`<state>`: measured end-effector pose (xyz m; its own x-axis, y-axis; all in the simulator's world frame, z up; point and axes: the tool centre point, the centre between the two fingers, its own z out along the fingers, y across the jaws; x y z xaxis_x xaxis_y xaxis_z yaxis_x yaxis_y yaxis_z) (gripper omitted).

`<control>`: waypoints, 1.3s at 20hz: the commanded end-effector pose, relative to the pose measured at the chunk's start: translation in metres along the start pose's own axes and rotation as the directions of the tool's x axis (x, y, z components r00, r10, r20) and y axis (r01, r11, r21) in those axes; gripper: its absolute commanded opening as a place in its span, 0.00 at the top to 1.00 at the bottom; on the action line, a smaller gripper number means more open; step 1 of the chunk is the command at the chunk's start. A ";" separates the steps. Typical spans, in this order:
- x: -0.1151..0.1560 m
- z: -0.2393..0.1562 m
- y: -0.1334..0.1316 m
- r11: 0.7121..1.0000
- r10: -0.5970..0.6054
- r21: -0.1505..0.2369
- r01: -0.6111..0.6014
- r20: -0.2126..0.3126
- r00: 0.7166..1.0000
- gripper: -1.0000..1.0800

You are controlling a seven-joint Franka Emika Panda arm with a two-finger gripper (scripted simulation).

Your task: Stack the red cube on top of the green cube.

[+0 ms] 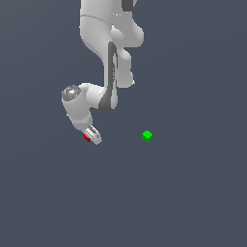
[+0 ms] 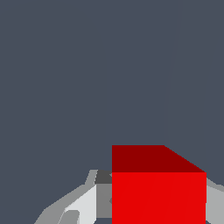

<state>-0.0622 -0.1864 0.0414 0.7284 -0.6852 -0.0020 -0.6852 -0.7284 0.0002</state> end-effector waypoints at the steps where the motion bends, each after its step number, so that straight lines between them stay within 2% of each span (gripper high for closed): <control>1: 0.000 -0.015 0.000 1.000 0.001 0.001 -0.001 -0.001 1.000 1.00; 7: 0.000 -0.055 0.001 1.000 0.001 0.001 -0.001 -0.002 1.000 1.00; 12: 0.000 -0.074 0.000 1.000 0.001 0.000 -0.001 -0.002 1.000 1.00; 19: -0.002 -0.075 -0.002 1.000 0.001 0.001 -0.001 -0.003 1.000 1.00; 26: -0.027 -0.069 -0.026 1.000 0.001 0.001 -0.001 -0.003 1.000 1.00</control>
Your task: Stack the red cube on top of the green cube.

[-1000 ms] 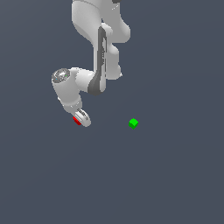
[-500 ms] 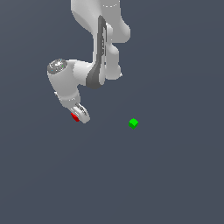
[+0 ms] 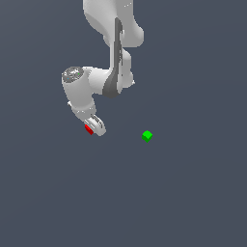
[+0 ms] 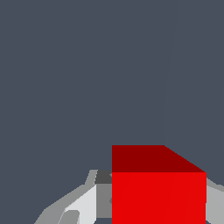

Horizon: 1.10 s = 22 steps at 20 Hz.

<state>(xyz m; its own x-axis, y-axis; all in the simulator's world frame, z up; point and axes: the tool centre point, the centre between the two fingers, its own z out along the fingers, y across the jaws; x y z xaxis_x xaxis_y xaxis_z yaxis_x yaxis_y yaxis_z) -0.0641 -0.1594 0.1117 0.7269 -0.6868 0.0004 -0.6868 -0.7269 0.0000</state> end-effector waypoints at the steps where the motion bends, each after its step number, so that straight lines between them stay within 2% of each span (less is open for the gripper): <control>1: -0.013 0.003 -0.012 1.000 -0.001 0.000 0.001 0.000 1.000 1.00; 7: -0.057 0.013 -0.054 1.000 -0.002 0.000 0.002 0.000 1.000 1.00; 16: -0.140 0.031 -0.133 1.000 -0.002 0.000 0.002 0.000 1.000 1.00; 22: -0.179 0.041 -0.174 1.000 -0.002 0.000 0.002 0.000 1.000 1.00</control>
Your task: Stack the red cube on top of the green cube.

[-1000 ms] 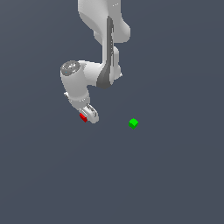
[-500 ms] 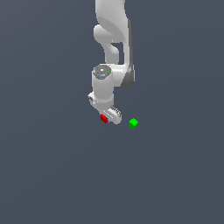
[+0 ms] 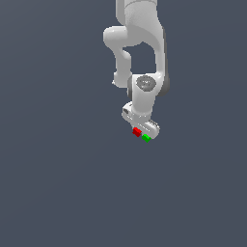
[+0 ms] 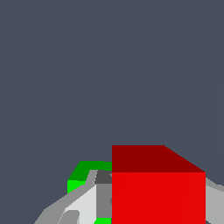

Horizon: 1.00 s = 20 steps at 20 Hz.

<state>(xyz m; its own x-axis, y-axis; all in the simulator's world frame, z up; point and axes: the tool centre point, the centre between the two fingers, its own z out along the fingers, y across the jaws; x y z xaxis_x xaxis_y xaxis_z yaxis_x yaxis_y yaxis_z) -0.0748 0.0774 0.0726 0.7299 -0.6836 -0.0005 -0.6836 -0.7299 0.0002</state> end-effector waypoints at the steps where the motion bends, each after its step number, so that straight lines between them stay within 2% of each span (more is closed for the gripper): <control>1: -0.014 0.003 -0.015 1.000 0.002 0.001 -0.002 -0.001 1.000 1.00; 7: -0.033 0.008 -0.036 1.000 0.002 0.001 -0.002 0.000 1.000 1.00; 13: -0.035 0.009 -0.041 1.000 0.002 0.001 -0.002 0.000 1.000 1.00; 14: -0.035 0.009 -0.041 1.000 0.002 0.001 -0.002 0.000 1.000 0.04; 20: -0.035 0.009 -0.041 1.000 0.002 0.001 -0.002 0.000 1.000 0.04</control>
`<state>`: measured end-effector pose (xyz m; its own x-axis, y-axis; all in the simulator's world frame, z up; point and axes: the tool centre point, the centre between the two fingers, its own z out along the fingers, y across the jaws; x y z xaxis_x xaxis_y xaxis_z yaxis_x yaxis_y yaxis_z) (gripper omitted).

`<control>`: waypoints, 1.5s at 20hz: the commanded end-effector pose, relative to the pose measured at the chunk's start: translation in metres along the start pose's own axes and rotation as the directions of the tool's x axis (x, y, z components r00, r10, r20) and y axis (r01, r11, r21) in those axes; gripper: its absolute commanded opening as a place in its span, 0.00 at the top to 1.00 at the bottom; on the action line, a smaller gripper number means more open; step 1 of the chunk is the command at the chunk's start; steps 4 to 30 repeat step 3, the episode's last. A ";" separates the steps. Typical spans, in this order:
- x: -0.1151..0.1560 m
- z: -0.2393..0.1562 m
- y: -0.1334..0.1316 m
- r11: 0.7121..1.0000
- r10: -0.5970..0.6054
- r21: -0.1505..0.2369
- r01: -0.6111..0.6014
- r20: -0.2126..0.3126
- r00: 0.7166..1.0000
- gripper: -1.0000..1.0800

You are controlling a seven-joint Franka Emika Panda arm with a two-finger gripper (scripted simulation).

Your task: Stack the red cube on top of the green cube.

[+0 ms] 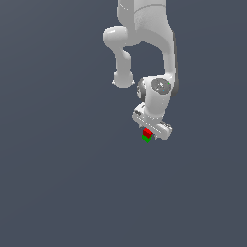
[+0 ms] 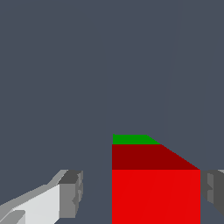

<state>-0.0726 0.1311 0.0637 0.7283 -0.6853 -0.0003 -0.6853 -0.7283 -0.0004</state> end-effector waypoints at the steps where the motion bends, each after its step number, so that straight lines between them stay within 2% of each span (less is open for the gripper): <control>1: 0.000 0.000 0.000 1.000 0.000 0.000 0.000 0.000 1.000 0.04; 30: 0.000 0.000 0.000 1.000 0.000 0.000 0.000 0.000 1.000 0.04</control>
